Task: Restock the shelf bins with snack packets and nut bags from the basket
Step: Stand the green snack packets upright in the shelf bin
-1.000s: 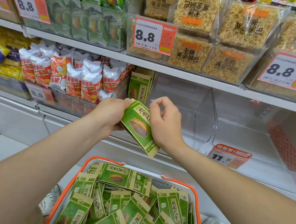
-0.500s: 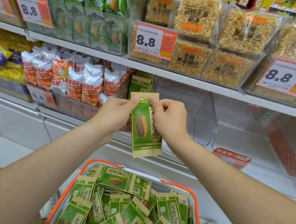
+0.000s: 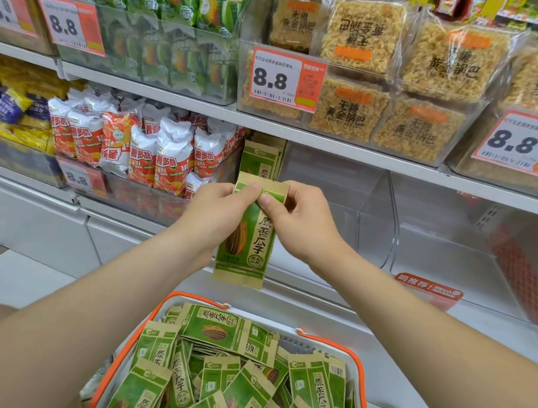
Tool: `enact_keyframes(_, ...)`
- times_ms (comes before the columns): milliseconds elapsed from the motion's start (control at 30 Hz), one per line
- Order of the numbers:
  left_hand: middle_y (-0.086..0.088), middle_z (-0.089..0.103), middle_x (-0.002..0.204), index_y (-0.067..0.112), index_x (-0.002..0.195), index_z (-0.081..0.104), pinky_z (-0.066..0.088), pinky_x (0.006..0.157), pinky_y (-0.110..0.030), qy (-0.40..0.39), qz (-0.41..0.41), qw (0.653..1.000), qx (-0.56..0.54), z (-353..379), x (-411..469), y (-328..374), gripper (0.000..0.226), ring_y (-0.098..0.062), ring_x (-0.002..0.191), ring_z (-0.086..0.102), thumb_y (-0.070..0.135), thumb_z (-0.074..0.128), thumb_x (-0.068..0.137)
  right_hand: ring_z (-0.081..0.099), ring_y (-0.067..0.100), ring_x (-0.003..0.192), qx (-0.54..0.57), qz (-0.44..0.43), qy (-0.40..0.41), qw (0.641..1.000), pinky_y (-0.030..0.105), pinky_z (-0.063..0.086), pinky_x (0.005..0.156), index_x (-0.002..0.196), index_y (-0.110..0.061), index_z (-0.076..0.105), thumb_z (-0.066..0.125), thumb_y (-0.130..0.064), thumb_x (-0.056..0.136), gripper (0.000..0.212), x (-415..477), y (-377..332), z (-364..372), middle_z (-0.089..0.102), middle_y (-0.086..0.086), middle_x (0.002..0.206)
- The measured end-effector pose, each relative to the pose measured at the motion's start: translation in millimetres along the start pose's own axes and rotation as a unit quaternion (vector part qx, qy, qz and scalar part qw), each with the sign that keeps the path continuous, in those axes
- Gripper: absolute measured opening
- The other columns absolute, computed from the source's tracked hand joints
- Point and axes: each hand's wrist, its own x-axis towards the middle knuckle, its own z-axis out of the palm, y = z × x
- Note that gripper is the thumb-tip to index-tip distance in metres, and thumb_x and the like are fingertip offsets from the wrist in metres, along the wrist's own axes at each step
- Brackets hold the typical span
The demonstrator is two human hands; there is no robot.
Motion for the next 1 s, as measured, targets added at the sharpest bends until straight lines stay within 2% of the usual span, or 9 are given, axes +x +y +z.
enact_keyframes(200,-0.01,0.08,0.093,0.015,0.108,0.073,0.064,0.074,-0.041,-0.014,0.011,1.0,-0.024,-4,0,6,0.017,-0.027,0.086,0.079,0.026,0.06,0.107,0.071,0.023,0.075,0.103,0.049,-0.038,0.993,0.037,0.058,0.065,0.095,-0.002,0.075,0.071,-0.023,0.098,0.021,-2,-8,-10,0.077,0.017,0.087)
enact_keyframes(333,-0.007,0.081,0.09,0.014,0.107,0.074,0.064,0.071,-0.037,-0.021,0.02,0.999,0.02,-8,0,6,0.016,-0.027,0.087,0.079,0.024,0.062,0.106,0.07,0.02,0.078,0.059,0.052,-0.072,0.994,0.035,0.059,0.068,0.094,-0.012,0.08,0.074,-0.027,0.097,0.017,0,-6,-18,0.079,0.009,0.086)
enact_keyframes(400,-0.003,0.081,0.088,0.016,0.105,0.076,0.064,0.07,-0.035,-0.02,0.046,0.996,0.071,-8,-1,4,0.018,-0.024,0.086,0.079,0.024,0.06,0.106,0.065,0.015,0.07,0.038,0.063,-0.056,0.996,0.035,0.055,0.066,0.089,-0.014,0.081,0.076,-0.025,0.095,0.014,1,-5,-17,0.078,0.009,0.084)
enact_keyframes(467,-0.001,0.08,0.09,0.02,0.103,0.078,0.064,0.082,-0.044,-0.018,0.091,0.986,0.137,-9,0,3,0.025,-0.022,0.09,0.078,0.03,0.056,0.108,0.061,0.009,0.064,0.042,0.067,-0.029,0.996,0.03,0.051,0.062,0.084,-0.014,0.081,0.078,-0.023,0.093,0.013,2,-7,-17,0.078,0.009,0.082)
enact_keyframes(567,-0.013,0.078,0.097,0.018,0.104,0.076,0.059,0.091,-0.048,-0.028,0.089,0.984,0.149,-7,-1,4,0.04,-0.027,0.094,0.075,0.04,0.044,0.11,0.064,0.009,0.063,0.089,0.08,0.013,0.993,0.025,0.051,0.061,0.08,-0.007,0.078,0.077,-0.016,0.091,0.015,2,-9,-16,0.076,0.01,0.077)
enact_keyframes(633,-0.017,0.077,0.105,0.012,0.109,0.074,0.056,0.093,-0.044,-0.034,0.055,0.99,0.125,-2,-3,4,0.047,-0.028,0.099,0.073,0.041,0.037,0.113,0.066,0.012,0.064,0.137,0.099,0.037,0.985,0.026,0.05,0.06,0.079,0.005,0.071,0.072,-0.011,0.092,0.02,3,-10,-13,0.072,0.01,0.072)
enact_keyframes(700,-0.01,0.078,0.105,0.012,0.111,0.074,0.055,0.09,-0.036,-0.043,0.009,0.994,0.105,3,-5,3,0.052,-0.023,0.101,0.073,0.046,0.035,0.113,0.068,0.014,0.066,0.164,0.121,0.039,0.978,0.027,0.051,0.06,0.08,0.003,0.069,0.065,-0.011,0.097,0.022,3,-10,-8,0.072,0.007,0.073)
enact_keyframes(867,-0.004,0.079,0.085,0.016,0.097,0.074,0.056,0.055,-0.021,0.003,-0.007,1.0,-0.011,4,-1,1,0.037,-0.012,0.068,0.074,0.03,0.044,0.113,0.078,0.023,0.084,0.207,0.126,-0.017,0.97,0.037,0.063,0.074,0.104,-0.004,0.076,0.067,-0.018,0.101,0.016,1,-8,-6,0.08,0.011,0.093)
enact_keyframes(1000,-0.014,0.079,0.091,0.011,0.093,0.076,0.063,0.078,-0.044,0.086,0.023,0.996,0.004,1,2,4,0.041,-0.031,0.083,0.076,0.03,0.045,0.111,0.077,0.023,0.082,0.106,0.117,-0.115,0.981,0.044,0.065,0.08,0.108,-0.002,0.074,0.074,-0.037,0.096,0.037,-2,-9,-10,0.08,0.011,0.092)
